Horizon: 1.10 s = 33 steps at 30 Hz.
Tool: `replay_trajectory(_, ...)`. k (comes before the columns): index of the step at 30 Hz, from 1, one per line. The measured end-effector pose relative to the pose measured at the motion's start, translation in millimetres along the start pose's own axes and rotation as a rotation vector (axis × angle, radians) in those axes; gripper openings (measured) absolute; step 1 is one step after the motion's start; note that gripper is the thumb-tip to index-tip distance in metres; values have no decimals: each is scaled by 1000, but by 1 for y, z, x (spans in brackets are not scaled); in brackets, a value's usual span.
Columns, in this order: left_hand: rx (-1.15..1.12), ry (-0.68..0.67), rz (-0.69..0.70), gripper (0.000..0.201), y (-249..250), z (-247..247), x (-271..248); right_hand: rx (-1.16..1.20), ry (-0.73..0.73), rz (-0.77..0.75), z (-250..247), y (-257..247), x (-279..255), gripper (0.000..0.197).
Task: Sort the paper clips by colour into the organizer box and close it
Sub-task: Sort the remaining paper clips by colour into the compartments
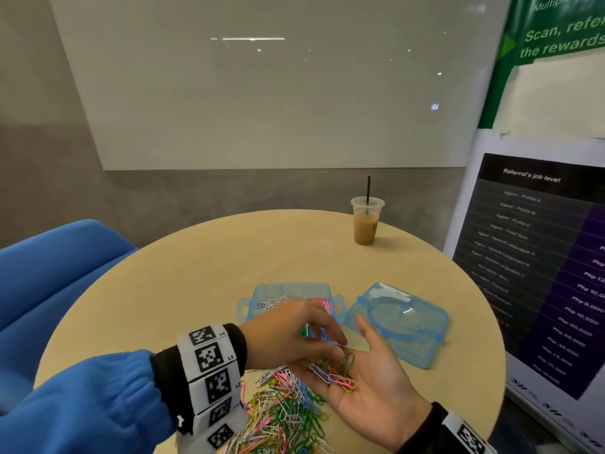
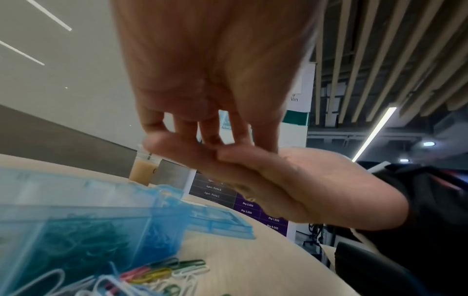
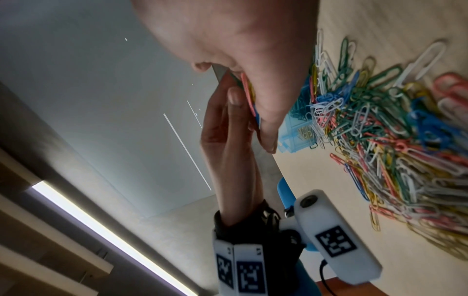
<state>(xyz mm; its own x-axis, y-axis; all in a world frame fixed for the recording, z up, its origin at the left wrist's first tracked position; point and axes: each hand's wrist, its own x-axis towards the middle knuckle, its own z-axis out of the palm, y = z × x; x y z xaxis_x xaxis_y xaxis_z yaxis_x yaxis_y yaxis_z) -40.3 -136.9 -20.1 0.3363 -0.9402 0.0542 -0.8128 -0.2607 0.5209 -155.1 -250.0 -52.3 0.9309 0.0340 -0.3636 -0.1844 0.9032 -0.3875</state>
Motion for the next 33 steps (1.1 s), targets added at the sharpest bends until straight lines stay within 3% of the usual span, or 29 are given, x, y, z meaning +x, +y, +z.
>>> replay_trajectory(6,-172,72,-17,19,5,4,3,-15,-33,-44,2,0,-1,73)
replay_trajectory(16,-83,151,-7,12,10,4,-5,12,-83,-6,1,2,0,78)
replay_trajectory(22,-237,243,-91,9,15,4,-6,27,-61,-29,2,3,0,74)
replay_trajectory(27,-103,39,-46,11,24,2,-1,-45,-30,-39,3,3,-2,78)
replay_trajectory(33,45,-12,7,5,30,0,7,-19,-34,-51,5,2,-7,79)
